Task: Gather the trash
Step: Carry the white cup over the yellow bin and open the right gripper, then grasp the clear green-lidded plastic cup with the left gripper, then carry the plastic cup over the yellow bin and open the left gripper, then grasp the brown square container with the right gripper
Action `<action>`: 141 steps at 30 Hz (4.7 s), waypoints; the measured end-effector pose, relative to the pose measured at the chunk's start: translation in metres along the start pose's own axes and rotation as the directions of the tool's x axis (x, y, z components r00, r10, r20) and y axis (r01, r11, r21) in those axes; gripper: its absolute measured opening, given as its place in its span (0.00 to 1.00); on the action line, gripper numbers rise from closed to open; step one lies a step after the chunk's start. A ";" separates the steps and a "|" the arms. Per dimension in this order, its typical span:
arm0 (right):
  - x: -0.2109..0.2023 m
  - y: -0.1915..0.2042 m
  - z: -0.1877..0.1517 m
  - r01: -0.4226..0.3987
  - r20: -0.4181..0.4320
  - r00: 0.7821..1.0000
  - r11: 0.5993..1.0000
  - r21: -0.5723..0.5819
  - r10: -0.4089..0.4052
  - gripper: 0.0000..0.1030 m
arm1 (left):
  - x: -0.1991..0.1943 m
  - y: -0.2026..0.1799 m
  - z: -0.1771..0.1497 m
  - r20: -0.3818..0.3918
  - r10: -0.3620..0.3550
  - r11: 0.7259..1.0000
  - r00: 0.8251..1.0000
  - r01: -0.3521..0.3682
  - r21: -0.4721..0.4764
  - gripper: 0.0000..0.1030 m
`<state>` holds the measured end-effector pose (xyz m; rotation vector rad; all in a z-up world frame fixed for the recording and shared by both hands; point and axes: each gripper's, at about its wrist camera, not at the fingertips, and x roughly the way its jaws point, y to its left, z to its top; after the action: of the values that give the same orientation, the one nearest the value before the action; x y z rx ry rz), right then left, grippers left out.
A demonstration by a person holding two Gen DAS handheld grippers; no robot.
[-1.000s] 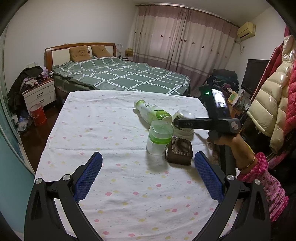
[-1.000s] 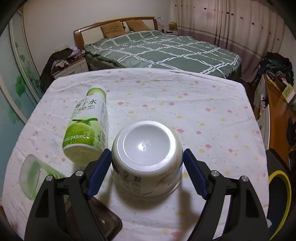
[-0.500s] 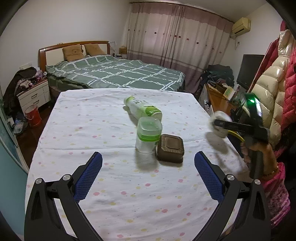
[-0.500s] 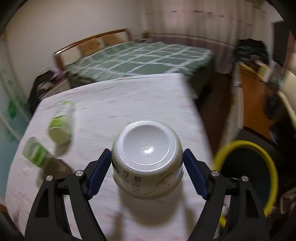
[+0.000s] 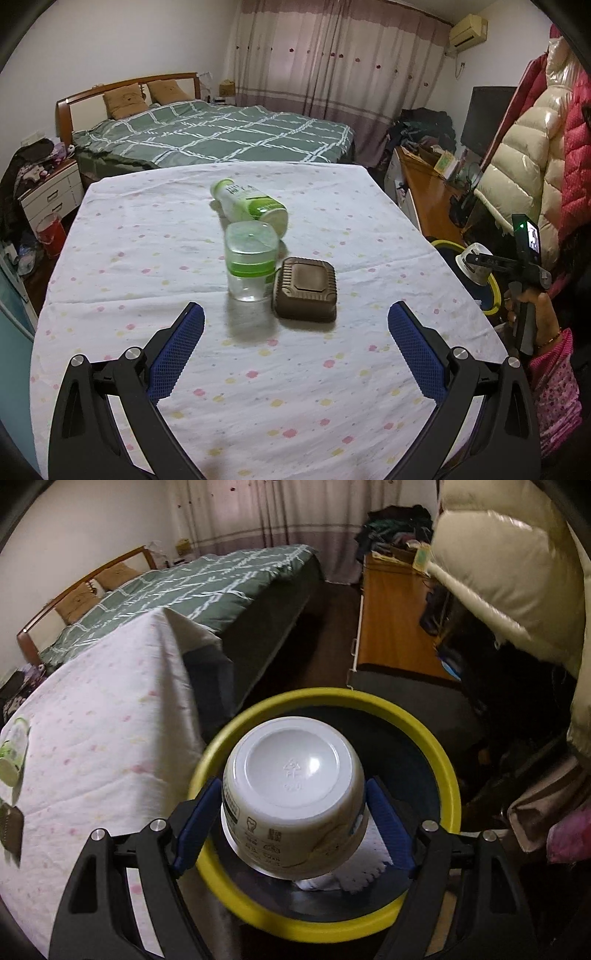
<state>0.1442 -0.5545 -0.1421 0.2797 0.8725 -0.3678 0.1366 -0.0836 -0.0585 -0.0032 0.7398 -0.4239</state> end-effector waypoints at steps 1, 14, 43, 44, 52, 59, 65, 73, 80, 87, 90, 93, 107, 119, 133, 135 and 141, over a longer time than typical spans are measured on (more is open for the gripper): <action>0.003 -0.003 0.000 0.004 -0.002 1.000 1.000 0.008 -0.004 0.74 | 0.003 -0.001 0.001 -0.005 0.001 1.000 1.000 -0.001 0.002 0.95; -0.017 -0.007 -0.009 -0.003 0.056 0.998 1.000 0.023 0.002 0.83 | 0.029 -0.002 0.008 -0.042 0.009 1.000 0.999 -0.009 0.001 0.95; -0.029 0.008 -0.016 -0.061 0.062 0.996 0.998 -0.030 0.062 0.83 | 0.130 0.043 0.037 -0.133 0.113 0.989 0.985 -0.125 -0.080 0.50; -0.030 0.009 -0.017 -0.060 0.062 0.996 0.998 -0.032 0.062 0.83 | 0.128 0.044 0.038 -0.133 0.116 0.989 0.984 -0.127 -0.074 0.50; -0.034 0.008 -0.019 -0.056 0.071 0.996 0.998 -0.032 0.058 0.83 | 0.115 0.038 0.044 -0.100 0.151 0.987 0.984 -0.155 -0.038 0.50; -0.040 -0.003 -0.025 -0.051 0.080 0.995 0.998 -0.021 0.053 0.83 | 0.075 0.013 0.062 -0.024 0.132 0.991 0.991 -0.132 0.014 0.50; -0.049 -0.019 -0.034 -0.044 0.092 0.995 0.999 0.006 0.043 0.83 | 0.067 -0.043 0.074 -0.021 -0.008 0.996 1.000 0.010 0.091 0.50; -0.076 -0.054 -0.057 0.005 0.117 0.993 1.000 0.031 -0.008 0.83 | 0.101 -0.155 0.083 -0.093 -0.169 0.956 0.981 0.187 0.228 0.50; -0.094 -0.086 -0.076 0.012 0.135 0.991 0.997 0.079 -0.022 0.83 | 0.149 -0.257 0.083 -0.200 -0.266 0.896 0.943 0.318 0.310 0.50; -0.096 -0.110 -0.086 0.020 0.127 0.991 0.992 0.121 -0.035 0.83 | 0.196 -0.331 0.071 -0.294 -0.281 0.854 0.914 0.378 0.357 0.50; -0.097 -0.116 -0.090 0.030 0.124 0.991 0.991 0.132 -0.047 0.83 | 0.211 -0.354 0.066 -0.308 -0.268 0.844 0.913 0.376 0.381 0.50; -0.096 -0.120 -0.093 0.034 0.118 0.992 0.989 0.143 -0.051 0.83 | 0.221 -0.365 0.063 -0.313 -0.264 0.838 0.912 0.378 0.393 0.53; -0.101 -0.085 -0.087 0.004 0.137 0.990 0.996 0.090 -0.016 0.83 | 0.091 -0.255 0.088 -0.063 -0.293 0.905 0.954 0.298 0.305 0.92; -0.099 -0.002 -0.077 -0.077 0.125 0.989 0.997 -0.027 0.079 0.83 | -0.005 -0.084 0.048 0.085 -0.058 0.995 0.995 0.050 0.092 0.95; -0.097 0.183 -0.073 -0.307 0.057 0.943 0.925 -0.223 0.327 0.83 | -0.082 0.064 0.010 0.163 0.207 0.975 0.965 -0.190 -0.115 0.95; -0.098 0.212 -0.077 -0.351 0.040 0.928 0.903 -0.246 0.371 0.83 | -0.085 0.072 0.008 0.162 0.225 0.970 0.961 -0.204 -0.136 0.95; -0.096 0.280 -0.085 -0.426 -0.012 0.897 0.855 -0.296 0.442 0.83 | -0.081 0.096 -0.001 0.140 0.220 0.966 0.965 -0.196 -0.167 0.95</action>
<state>0.1482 -0.2506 -0.0943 0.1828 0.7687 0.1776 0.1180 0.0345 -0.0206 -0.1003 0.6075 -0.1625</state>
